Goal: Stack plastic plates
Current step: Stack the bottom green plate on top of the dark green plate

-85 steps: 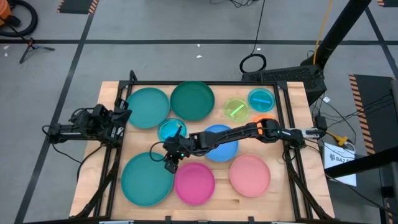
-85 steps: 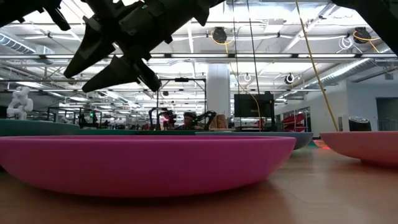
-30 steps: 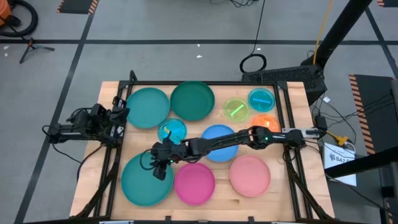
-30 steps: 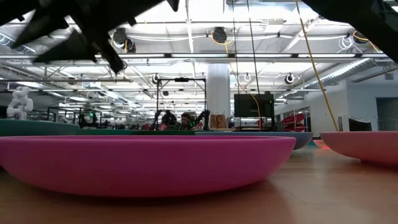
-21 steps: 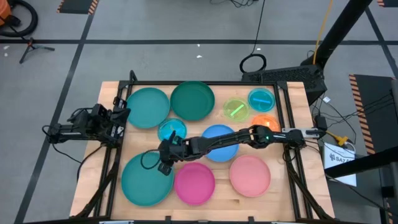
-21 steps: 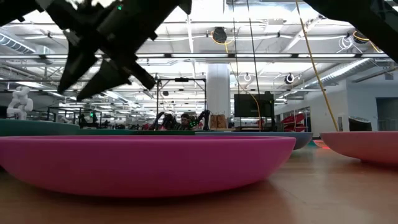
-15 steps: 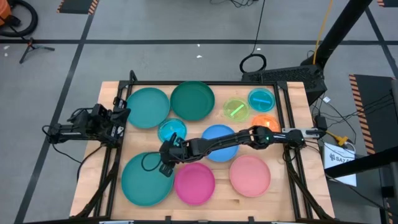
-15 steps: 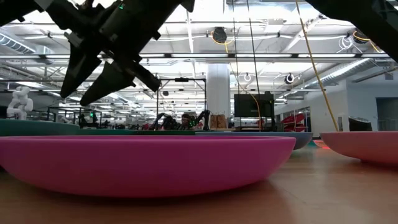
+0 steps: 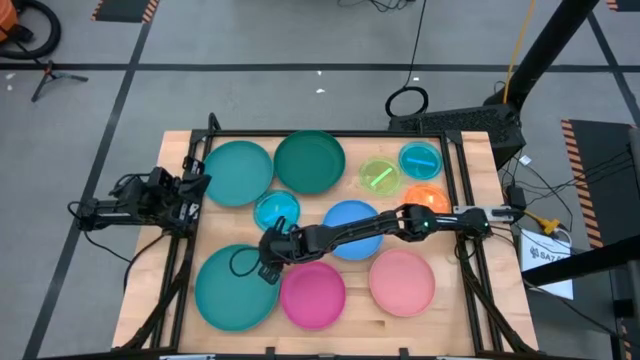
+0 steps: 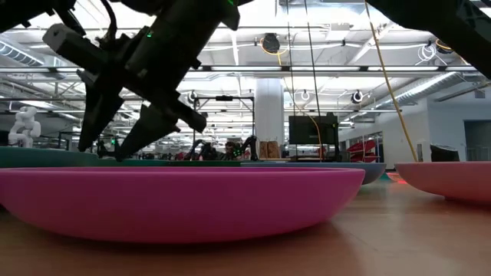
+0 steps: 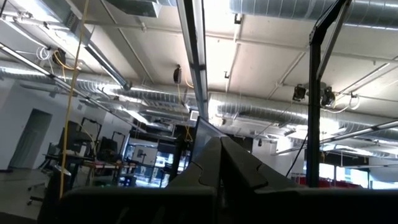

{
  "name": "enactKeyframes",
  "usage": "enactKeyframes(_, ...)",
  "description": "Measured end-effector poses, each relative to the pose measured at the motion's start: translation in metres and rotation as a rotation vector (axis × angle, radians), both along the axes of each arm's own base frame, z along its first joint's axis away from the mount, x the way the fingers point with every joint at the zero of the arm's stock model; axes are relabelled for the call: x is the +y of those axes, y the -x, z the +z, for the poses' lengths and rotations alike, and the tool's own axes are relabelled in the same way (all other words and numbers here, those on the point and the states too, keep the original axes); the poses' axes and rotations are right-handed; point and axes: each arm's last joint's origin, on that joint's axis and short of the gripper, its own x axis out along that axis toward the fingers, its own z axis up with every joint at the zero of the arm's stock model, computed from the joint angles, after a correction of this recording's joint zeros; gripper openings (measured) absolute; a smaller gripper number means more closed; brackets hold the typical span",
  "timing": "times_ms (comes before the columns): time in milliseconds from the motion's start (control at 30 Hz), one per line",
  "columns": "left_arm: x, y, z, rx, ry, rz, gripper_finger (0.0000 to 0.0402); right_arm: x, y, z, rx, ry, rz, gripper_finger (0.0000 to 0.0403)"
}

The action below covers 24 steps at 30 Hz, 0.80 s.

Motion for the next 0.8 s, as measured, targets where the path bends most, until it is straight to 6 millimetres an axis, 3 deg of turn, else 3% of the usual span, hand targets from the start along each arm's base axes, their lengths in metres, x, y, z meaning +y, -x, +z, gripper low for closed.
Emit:
enactKeyframes(533,0.000,0.000,0.000,0.000,-0.002,0.001,0.0010,-0.003,-0.006,-0.025,0.013,-0.022,-0.036,0.0187)
enactKeyframes(800,0.000,0.000,0.000,0.000,-0.002,0.001,0.0010,-0.002,-0.010,-0.024,-0.025,-0.054,-0.029,0.0180)
